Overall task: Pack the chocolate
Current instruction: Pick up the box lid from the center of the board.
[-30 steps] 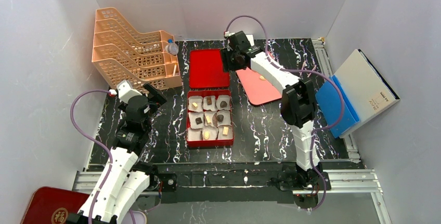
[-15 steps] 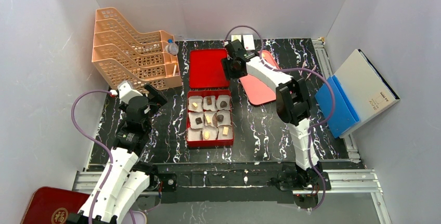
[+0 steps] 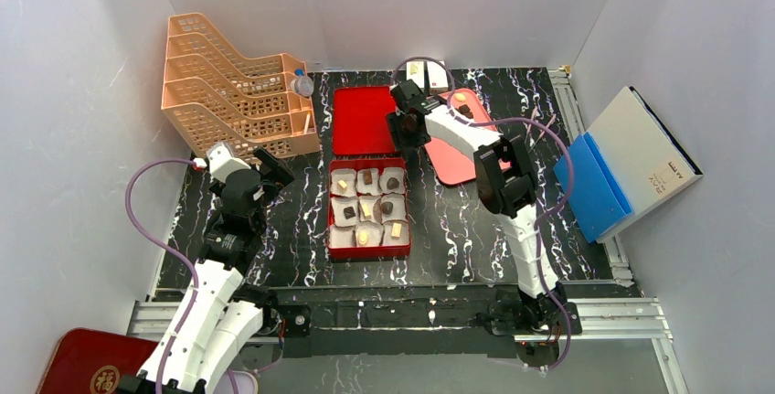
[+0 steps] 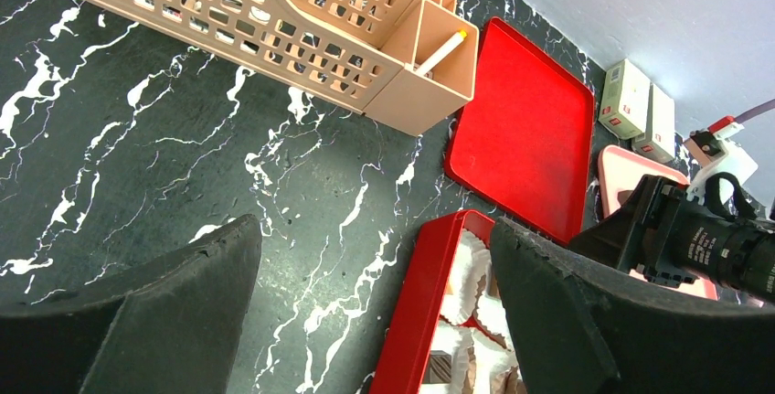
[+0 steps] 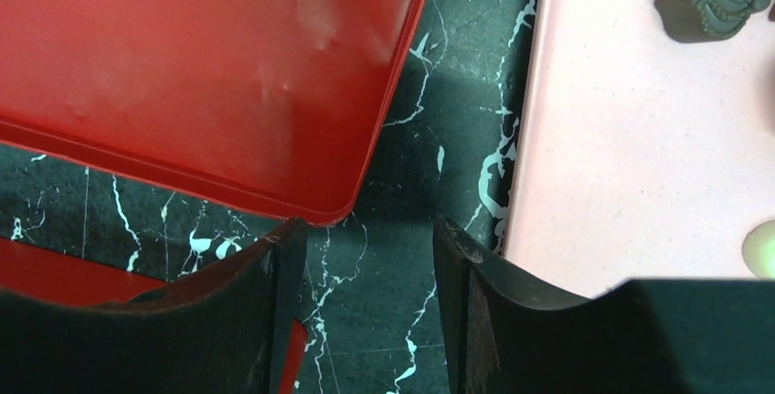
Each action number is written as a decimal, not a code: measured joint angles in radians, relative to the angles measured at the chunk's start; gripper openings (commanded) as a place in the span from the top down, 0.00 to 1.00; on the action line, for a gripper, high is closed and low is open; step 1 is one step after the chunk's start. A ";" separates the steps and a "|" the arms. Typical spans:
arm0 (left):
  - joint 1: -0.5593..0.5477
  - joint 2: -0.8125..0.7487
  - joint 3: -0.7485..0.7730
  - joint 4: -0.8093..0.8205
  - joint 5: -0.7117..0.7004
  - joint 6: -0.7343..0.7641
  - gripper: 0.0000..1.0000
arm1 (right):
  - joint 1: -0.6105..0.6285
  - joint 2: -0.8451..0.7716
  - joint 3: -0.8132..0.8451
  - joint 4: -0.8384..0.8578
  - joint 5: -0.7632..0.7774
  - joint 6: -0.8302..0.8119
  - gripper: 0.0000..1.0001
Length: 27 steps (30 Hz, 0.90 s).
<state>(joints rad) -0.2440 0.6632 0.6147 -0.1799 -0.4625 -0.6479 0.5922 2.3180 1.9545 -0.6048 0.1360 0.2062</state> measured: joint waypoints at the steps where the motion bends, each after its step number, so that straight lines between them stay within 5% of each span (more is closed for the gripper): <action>1: 0.000 0.000 0.000 0.000 0.000 0.000 0.07 | 0.000 0.004 0.002 -0.001 0.000 0.000 0.39; 21: 0.000 0.010 -0.020 0.019 0.003 0.021 0.08 | 0.000 0.091 0.111 0.001 0.001 0.000 0.42; 27: 0.000 0.006 -0.020 0.019 0.002 0.028 0.08 | 0.000 0.093 0.112 0.003 0.000 0.000 0.60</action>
<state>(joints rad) -0.2440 0.6697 0.5949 -0.1608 -0.4606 -0.6197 0.5922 2.4111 2.0663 -0.6022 0.1356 0.2062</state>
